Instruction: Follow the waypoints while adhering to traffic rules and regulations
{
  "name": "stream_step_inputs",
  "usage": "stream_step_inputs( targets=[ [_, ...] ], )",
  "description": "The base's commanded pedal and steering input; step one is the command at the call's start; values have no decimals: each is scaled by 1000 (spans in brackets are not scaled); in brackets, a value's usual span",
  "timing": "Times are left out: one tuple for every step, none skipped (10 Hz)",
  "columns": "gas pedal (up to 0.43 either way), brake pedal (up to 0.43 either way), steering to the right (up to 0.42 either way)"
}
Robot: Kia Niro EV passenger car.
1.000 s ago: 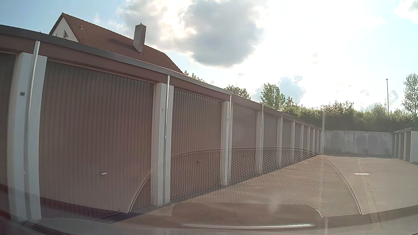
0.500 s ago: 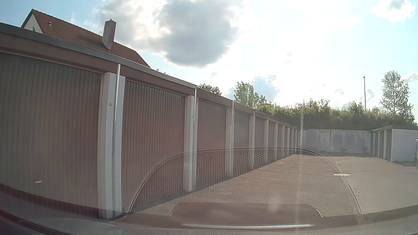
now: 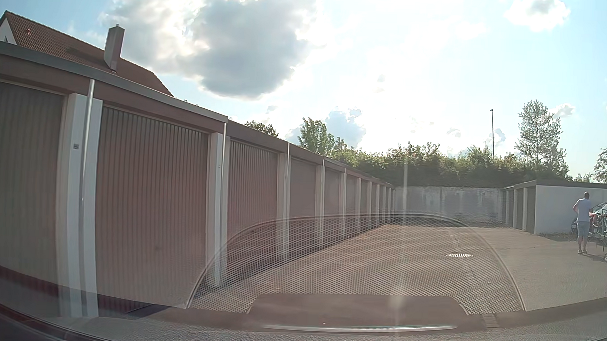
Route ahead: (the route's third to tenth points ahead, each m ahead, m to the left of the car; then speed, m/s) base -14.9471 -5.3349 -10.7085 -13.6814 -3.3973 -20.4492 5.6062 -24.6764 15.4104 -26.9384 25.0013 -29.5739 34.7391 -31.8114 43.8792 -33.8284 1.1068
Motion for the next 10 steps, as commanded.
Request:
stream_step_inputs(
  targets=[
    [0,226,823],
    [0,213,853],
    [0,195,881],
    [0,195,908],
    [0,195,949],
    [0,195,978],
    [0,183,974],
    [0,152,974],
    [0,116,974],
    [0,104,975]
  ],
)
